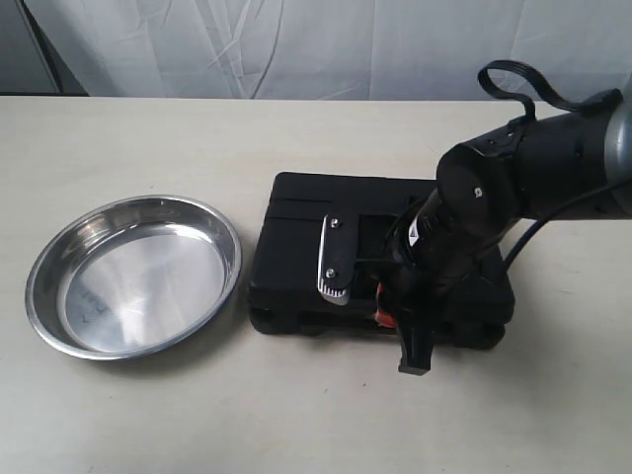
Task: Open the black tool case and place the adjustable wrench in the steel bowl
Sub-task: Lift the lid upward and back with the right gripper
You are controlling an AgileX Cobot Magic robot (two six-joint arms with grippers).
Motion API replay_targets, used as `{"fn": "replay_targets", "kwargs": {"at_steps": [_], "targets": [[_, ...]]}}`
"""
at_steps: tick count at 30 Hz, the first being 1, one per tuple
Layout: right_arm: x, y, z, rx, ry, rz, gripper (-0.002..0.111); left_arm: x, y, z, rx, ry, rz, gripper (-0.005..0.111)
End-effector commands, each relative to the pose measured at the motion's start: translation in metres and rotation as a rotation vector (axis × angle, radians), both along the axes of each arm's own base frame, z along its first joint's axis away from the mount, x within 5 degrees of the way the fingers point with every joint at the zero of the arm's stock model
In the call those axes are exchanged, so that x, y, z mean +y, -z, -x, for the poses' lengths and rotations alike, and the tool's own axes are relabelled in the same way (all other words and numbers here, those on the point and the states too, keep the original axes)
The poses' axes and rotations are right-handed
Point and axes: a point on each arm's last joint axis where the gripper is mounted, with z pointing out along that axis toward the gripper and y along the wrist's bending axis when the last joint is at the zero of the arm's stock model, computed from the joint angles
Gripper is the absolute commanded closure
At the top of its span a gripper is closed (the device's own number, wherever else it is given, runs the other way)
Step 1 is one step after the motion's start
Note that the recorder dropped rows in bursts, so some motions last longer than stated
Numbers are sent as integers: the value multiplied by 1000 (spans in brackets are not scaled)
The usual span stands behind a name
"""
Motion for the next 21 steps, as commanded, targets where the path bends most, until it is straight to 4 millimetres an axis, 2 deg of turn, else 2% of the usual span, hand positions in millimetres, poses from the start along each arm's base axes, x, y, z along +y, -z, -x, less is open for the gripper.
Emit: {"fn": "replay_targets", "kwargs": {"at_steps": [1,14,21], "targets": [[-1,-6,0,-16,14,-16,107,0,2,0,1,0,-2,107],[1,-9,-2,-21,13,-20,107,0,2,0,1,0,-2,107],[6,-33,-12,-104,-7,-52,107,0,2,0,1,0,-2,107]]}}
